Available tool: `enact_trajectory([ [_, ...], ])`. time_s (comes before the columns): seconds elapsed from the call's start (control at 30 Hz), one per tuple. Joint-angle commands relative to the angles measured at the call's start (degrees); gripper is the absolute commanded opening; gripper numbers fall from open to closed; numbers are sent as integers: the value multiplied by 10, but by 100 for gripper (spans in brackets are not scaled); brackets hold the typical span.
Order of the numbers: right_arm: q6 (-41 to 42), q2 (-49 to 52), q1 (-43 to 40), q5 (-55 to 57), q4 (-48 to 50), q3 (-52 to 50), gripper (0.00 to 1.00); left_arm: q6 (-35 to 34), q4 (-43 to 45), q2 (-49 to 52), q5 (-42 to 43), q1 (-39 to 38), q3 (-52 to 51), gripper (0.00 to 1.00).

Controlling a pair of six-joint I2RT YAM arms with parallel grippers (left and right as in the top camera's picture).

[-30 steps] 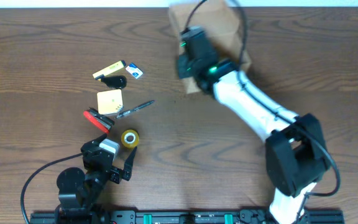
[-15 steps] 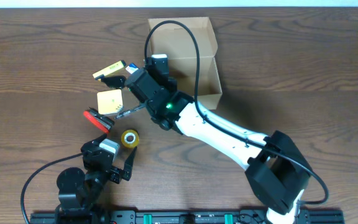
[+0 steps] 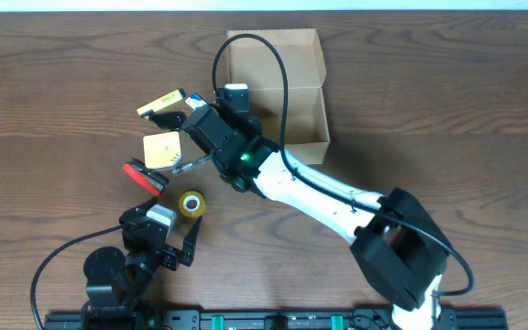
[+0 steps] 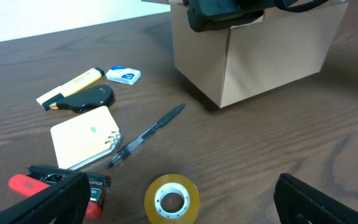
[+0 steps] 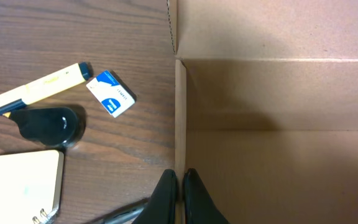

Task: Pack container
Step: 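Grip the box wall with the right gripper and drag it toward center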

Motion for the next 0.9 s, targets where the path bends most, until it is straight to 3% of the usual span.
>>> enact_trajectory([
  [0.0, 7, 16, 0, 10, 1, 12, 2, 2, -2, -3, 9, 3, -11, 95],
  [0.17, 7, 24, 0, 10, 2, 12, 3, 2, -2, -3, 9, 3, -11, 95],
  [0.3, 5, 24, 0, 10, 4, 12, 48, 2, -2, -3, 9, 3, -11, 95],
  [0.53, -15, 16, 0, 11, 10, 17, 60, 2, -2, -3, 9, 3, -11, 95],
  [0.7, -71, -39, -1, 13, 10, 40, 80, 2, -2, -3, 9, 3, -11, 95],
  [0.87, -126, -117, -26, 15, -7, 44, 82, 2, -2, -3, 9, 3, -11, 95],
])
